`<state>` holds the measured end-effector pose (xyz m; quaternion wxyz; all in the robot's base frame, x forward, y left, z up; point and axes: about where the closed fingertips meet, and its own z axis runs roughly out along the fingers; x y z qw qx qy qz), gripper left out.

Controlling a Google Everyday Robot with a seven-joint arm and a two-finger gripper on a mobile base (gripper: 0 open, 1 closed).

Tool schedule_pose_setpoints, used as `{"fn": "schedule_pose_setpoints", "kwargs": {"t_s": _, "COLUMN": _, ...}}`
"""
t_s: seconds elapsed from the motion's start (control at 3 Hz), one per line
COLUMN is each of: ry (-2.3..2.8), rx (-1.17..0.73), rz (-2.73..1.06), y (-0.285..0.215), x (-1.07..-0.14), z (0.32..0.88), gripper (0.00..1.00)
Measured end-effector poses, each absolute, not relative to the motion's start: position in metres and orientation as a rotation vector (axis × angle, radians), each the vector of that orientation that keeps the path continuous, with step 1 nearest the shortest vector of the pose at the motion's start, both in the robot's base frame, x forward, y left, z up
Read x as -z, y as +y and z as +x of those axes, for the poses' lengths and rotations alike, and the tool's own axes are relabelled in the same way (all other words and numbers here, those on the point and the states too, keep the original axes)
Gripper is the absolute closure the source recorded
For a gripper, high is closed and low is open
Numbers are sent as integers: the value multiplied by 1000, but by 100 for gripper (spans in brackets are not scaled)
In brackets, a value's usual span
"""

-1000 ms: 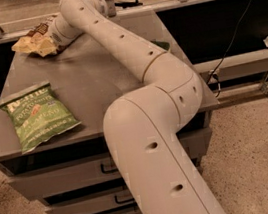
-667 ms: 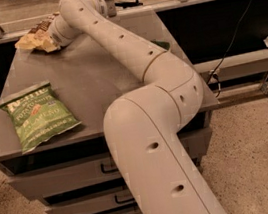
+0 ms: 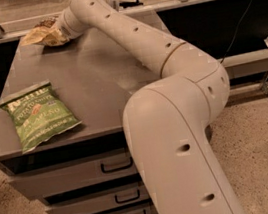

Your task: Pick brown chip bag

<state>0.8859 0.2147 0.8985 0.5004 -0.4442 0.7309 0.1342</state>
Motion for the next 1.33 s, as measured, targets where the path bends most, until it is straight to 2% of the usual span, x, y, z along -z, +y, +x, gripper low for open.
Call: {"fn": "schedule_pose_setpoints", "kwargs": {"t_s": 1.33, "ry": 1395, "rx": -355, "rz": -982, "y": 50, "x": -1052, "z": 824, "gripper": 100}}
